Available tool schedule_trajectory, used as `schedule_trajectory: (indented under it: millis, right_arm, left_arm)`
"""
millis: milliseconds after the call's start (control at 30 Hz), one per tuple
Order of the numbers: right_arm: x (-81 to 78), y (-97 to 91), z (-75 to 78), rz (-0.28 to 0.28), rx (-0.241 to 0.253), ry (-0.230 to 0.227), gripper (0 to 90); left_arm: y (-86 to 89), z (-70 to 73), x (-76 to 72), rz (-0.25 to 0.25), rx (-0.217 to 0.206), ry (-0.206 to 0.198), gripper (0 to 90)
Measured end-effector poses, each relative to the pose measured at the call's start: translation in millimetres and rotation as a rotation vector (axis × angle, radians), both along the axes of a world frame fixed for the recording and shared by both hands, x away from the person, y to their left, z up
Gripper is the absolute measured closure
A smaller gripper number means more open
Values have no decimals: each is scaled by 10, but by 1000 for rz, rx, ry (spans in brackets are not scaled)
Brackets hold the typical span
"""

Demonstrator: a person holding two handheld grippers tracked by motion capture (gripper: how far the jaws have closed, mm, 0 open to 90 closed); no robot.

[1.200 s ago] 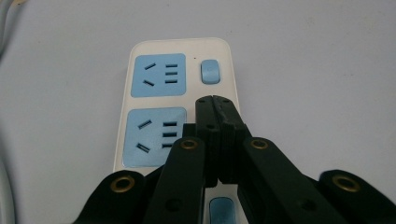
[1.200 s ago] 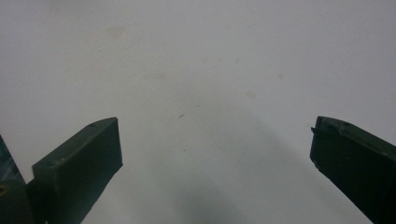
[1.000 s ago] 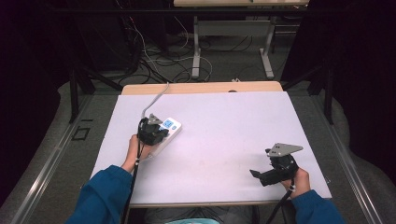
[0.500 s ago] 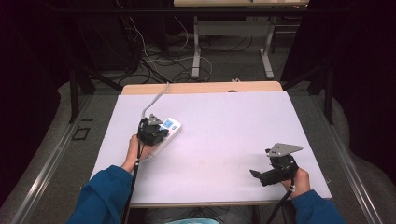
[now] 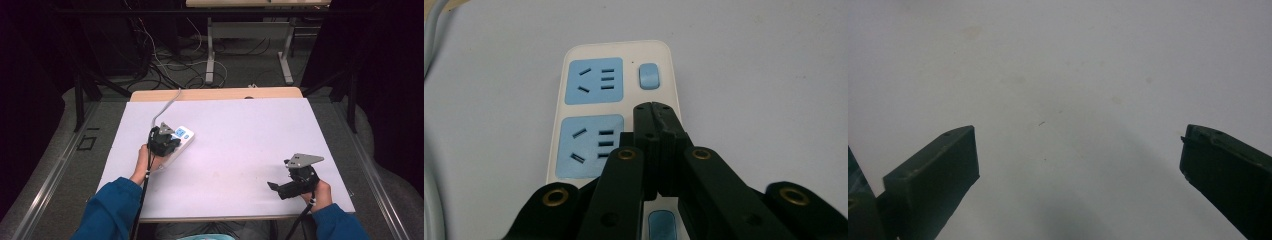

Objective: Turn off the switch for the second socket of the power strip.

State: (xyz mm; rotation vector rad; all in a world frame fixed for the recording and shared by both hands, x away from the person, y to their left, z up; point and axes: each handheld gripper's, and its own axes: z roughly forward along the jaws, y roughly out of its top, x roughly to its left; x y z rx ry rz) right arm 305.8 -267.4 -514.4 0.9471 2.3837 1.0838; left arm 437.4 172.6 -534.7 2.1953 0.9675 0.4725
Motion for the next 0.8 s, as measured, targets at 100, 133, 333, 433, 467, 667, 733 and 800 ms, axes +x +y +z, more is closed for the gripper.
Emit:
schedule_trajectory:
  millis: [100, 133, 333, 433, 467, 667, 733, 800]
  right_arm:
    - [1, -1, 0, 4, 0, 1, 16]
    - [0, -1, 0, 4, 0, 1, 16]
    - [0, -1, 0, 4, 0, 1, 17]
    - [0, -1, 0, 4, 0, 1, 16]
    - [0, 0, 0, 4, 0, 1, 16]
    - [-1, 1, 0, 4, -1, 2, 17]
    - [1, 1, 0, 1, -4, -2, 17]
    - [0, 1, -1, 1, -4, -1, 17]
  left_arm:
    - [5, -1, 1, 0, -3, 2, 900]
    - [5, 0, -1, 0, -3, 6, 900]
    - [5, 1, -2, -2, -3, 8, 900]
    - [5, 4, -5, -1, 1, 12, 900]
    - [5, 2, -4, -2, -1, 12, 900]
    - [1, -5, -6, 1, -2, 2, 900]
    - [1, -4, -7, 1, 1, 2, 900]
    - [1, 1, -8, -1, 8, 5, 900]
